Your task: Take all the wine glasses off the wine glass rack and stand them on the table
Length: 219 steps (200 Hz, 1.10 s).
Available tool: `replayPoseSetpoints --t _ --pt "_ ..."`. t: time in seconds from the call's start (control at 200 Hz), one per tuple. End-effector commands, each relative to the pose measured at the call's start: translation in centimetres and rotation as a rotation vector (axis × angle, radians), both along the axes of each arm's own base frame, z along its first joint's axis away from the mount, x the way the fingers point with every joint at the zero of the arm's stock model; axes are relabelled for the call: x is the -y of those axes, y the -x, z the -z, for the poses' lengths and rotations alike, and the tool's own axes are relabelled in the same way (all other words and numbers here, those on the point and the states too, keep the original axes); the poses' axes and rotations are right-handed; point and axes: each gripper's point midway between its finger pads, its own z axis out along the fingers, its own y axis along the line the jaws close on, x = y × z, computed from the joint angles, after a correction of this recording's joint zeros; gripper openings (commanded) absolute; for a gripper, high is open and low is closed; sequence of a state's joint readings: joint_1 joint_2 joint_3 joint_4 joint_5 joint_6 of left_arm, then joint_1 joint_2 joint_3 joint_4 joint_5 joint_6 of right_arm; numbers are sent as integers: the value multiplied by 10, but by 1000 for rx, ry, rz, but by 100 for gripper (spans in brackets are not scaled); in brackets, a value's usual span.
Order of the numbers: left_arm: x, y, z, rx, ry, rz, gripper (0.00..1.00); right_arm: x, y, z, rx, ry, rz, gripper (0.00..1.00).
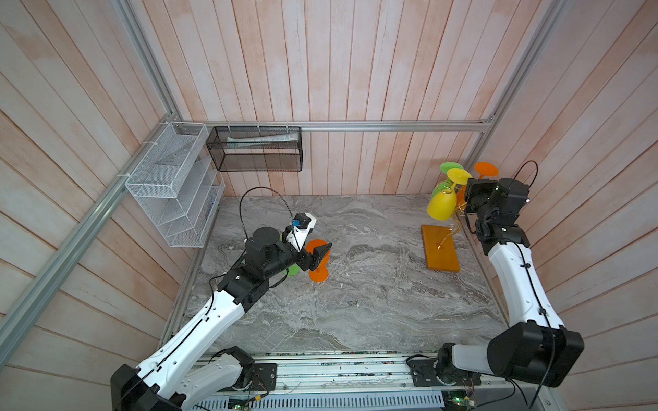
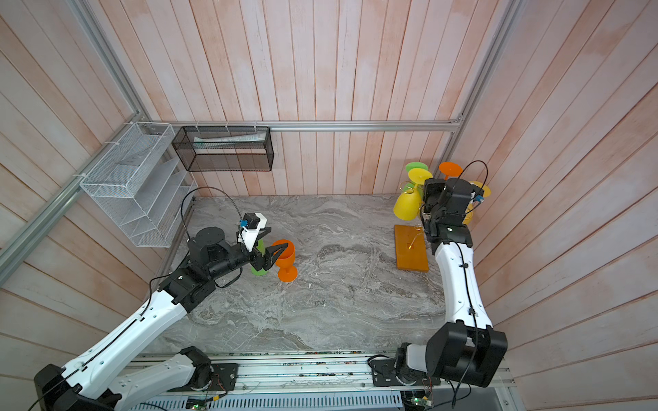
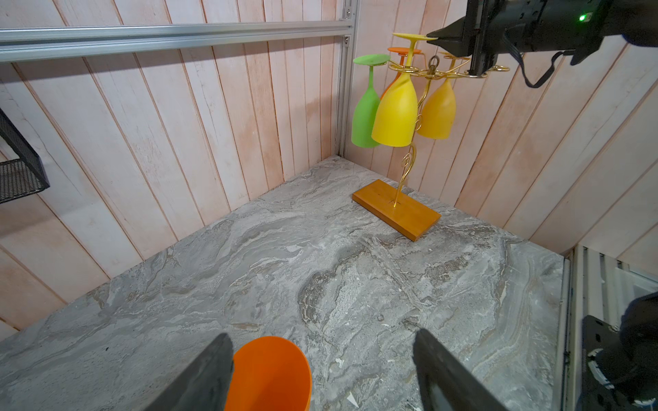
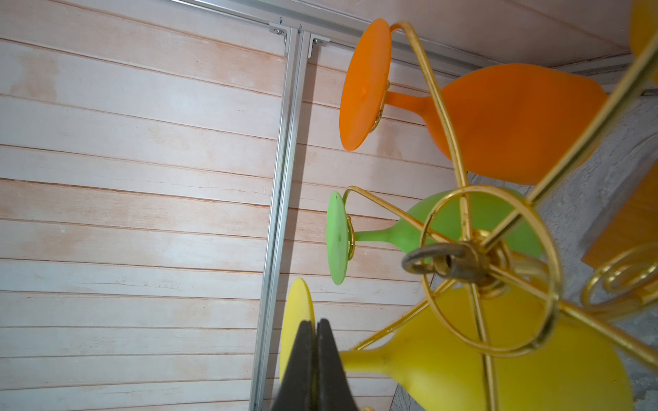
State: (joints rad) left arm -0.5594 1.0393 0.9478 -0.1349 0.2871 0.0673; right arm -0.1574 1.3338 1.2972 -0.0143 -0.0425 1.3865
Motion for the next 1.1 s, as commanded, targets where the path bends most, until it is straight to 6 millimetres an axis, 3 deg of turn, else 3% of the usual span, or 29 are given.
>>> replayPoseSetpoints --t 0.0,1.09 --pt "1 4 -4 8 16 17 81 3 8 17 -50 4 27 0" --pt "1 2 -3 8 12 11 81 7 -2 66 -192 159 -2 0"
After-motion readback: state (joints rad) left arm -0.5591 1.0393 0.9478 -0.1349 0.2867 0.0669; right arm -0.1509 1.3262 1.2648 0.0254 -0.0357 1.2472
